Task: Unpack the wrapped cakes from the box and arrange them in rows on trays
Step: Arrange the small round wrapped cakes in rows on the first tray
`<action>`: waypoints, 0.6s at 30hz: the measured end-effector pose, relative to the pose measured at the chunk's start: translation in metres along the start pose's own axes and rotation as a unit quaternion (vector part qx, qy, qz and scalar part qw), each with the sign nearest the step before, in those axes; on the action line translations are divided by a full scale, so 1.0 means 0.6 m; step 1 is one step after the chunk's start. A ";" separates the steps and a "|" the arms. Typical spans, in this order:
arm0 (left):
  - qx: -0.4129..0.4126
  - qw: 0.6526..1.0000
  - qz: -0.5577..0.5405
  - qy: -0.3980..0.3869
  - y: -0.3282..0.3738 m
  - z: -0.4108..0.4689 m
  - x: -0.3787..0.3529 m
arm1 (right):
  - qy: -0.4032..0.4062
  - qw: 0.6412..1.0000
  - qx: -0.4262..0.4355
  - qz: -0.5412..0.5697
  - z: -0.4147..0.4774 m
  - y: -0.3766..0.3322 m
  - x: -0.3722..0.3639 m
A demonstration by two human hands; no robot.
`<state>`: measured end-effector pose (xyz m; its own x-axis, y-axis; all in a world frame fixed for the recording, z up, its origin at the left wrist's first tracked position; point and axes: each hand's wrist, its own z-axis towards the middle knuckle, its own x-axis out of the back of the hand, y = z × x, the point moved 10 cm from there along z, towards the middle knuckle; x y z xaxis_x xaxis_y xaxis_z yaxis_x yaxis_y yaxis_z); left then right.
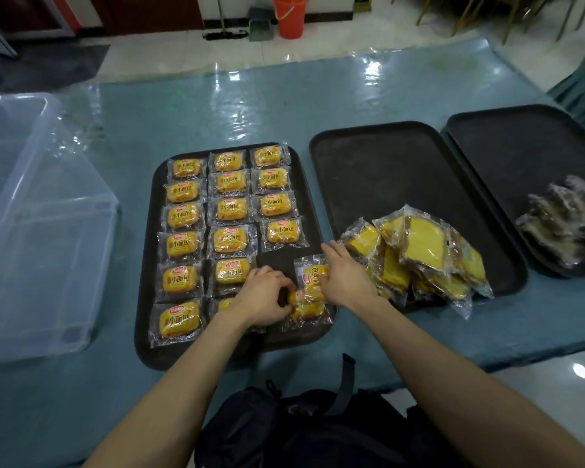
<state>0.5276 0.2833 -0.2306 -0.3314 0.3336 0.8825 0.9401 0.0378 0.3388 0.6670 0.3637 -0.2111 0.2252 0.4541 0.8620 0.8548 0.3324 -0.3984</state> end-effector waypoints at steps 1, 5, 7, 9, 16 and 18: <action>-0.001 1.000 -0.009 -0.010 0.001 -0.001 -0.004 | -0.005 1.000 0.006 -0.009 0.001 -0.002 0.000; 0.004 0.999 -0.041 -0.025 0.001 -0.002 -0.006 | -0.025 0.999 0.000 -0.029 0.002 -0.002 -0.001; 0.025 0.998 -0.054 -0.022 0.001 0.001 -0.002 | -0.011 0.998 -0.002 -0.058 0.003 -0.005 0.005; 0.053 0.997 -0.054 -0.018 0.001 0.006 0.000 | -0.006 0.997 -0.011 -0.082 0.006 -0.005 0.006; 0.127 0.972 -0.155 0.125 -0.043 0.027 0.037 | 0.037 0.995 -0.020 -0.095 0.011 0.007 0.012; 0.135 0.968 -0.146 0.156 -0.054 0.028 0.048 | 0.027 0.995 -0.018 -0.096 0.011 0.007 0.007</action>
<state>0.4890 0.3074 -0.2219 -0.5549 -0.0279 0.8315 0.7752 0.3455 0.5289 0.6687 0.3723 -0.2111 0.0807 0.3398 0.9370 0.9008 0.3775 -0.2144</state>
